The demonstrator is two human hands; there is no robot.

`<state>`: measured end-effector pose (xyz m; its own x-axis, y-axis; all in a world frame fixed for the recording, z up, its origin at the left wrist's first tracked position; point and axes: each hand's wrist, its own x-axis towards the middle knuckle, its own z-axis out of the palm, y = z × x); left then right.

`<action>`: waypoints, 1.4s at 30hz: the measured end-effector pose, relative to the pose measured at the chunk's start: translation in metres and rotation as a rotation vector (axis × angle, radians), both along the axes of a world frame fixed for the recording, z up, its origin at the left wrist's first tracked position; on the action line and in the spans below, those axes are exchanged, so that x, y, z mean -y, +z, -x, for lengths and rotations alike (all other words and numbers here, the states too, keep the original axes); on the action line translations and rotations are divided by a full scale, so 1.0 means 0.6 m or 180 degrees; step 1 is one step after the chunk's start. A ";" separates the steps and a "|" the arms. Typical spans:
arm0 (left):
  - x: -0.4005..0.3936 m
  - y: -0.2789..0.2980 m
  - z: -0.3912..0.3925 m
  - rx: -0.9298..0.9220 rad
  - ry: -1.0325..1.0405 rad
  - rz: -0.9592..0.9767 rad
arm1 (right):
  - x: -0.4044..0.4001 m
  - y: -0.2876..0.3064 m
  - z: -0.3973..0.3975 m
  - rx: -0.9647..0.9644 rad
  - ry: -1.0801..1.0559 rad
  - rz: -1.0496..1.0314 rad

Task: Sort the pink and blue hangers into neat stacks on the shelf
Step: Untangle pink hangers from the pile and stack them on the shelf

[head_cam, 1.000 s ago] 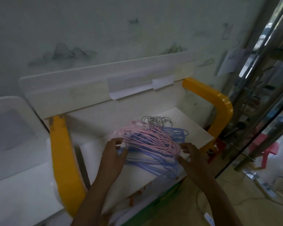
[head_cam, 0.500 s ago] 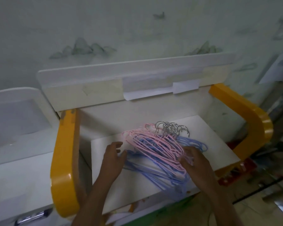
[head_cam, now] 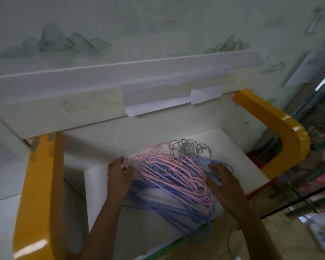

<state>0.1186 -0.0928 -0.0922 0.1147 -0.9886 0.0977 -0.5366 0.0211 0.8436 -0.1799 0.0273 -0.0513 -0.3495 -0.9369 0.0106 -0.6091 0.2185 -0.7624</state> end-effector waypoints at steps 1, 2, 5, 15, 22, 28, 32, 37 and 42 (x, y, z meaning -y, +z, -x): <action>0.006 -0.002 0.000 -0.0017 0.0149 -0.0082 | 0.001 0.000 0.001 -0.0010 -0.0012 0.0015; 0.011 -0.002 0.000 -0.0053 0.0264 -0.0077 | 0.001 0.001 0.002 -0.0003 -0.0022 0.0024; 0.011 0.013 0.003 -0.0137 0.0359 -0.0061 | 0.002 0.002 0.009 -0.0014 -0.0037 0.0024; -0.006 0.039 -0.004 -0.1409 0.0287 -0.0480 | 0.001 0.007 0.022 -0.0083 -0.0042 0.0046; -0.036 0.054 -0.025 -0.1691 0.0468 -0.0225 | -0.028 0.012 0.027 0.0052 -0.0003 0.0156; -0.071 0.078 -0.027 -0.2236 0.0561 -0.0025 | -0.048 0.016 0.020 0.0214 0.0108 0.0056; -0.087 0.085 -0.029 -0.2555 0.0540 0.0036 | -0.053 0.009 0.011 -0.0014 0.0201 0.0006; -0.096 0.087 -0.027 -0.2781 0.0535 -0.0034 | -0.049 -0.003 -0.005 -0.0277 0.0230 -0.0108; -0.096 0.092 -0.025 -0.2797 0.0494 -0.0058 | -0.035 -0.020 -0.021 -0.0507 0.0148 -0.0362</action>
<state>0.1335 -0.0352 -0.0371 0.2735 -0.9562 -0.1042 0.3084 -0.0154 0.9511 -0.1675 0.0483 -0.0635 -0.3082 -0.9503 -0.0445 -0.7314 0.2666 -0.6276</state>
